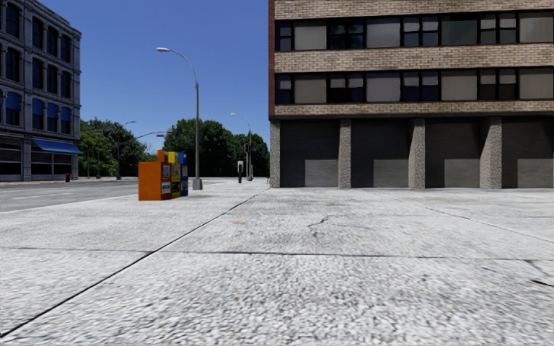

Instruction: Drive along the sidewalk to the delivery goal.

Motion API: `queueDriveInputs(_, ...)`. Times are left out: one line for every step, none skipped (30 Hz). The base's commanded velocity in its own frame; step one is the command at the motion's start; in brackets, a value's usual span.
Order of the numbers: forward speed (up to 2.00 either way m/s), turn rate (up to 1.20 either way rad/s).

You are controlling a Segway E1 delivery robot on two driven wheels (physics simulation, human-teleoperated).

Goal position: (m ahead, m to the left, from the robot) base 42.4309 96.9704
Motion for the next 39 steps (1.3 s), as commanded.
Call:
queueDriveInputs(2.00,0.00)
queueDriveInputs(2.00,0.00)
queueDriveInputs(2.00,0.00)
queueDriveInputs(2.00,0.00)
queueDriveInputs(2.00,0.00)
queueDriveInputs(2.00,0.00)
queueDriveInputs(2.00,0.07)
queueDriveInputs(2.00,0.10)
queueDriveInputs(2.00,0.11)
queueDriveInputs(2.00,0.11)
queueDriveInputs(2.00,0.14)
queueDriveInputs(2.00,0.18)
queueDriveInputs(2.00,0.21)
queueDriveInputs(2.00,0.21)
queueDriveInputs(2.00,0.23)
queueDriveInputs(2.00,0.24)
queueDriveInputs(2.00,0.25)
queueDriveInputs(2.00,0.25)
queueDriveInputs(2.00,0.26)
queueDriveInputs(2.00,0.26)
queueDriveInputs(2.00,0.26)
queueDriveInputs(2.00,0.26)
queueDriveInputs(2.00,0.27)
queueDriveInputs(2.00,0.28)
queueDriveInputs(2.00,0.28)
queueDriveInputs(2.00,0.28)
queueDriveInputs(2.00,0.28)
queueDriveInputs(2.00,0.28)
queueDriveInputs(2.00,0.28)
queueDriveInputs(2.00,0.28)
queueDriveInputs(2.00,0.28)
queueDriveInputs(2.00,0.28)
queueDriveInputs(2.00,0.28)
queueDriveInputs(2.00,0.28)
queueDriveInputs(2.00,0.27)
queueDriveInputs(2.00,0.27)
queueDriveInputs(2.00,0.00)
queueDriveInputs(2.00,0.00)
queueDriveInputs(2.00,0.00)
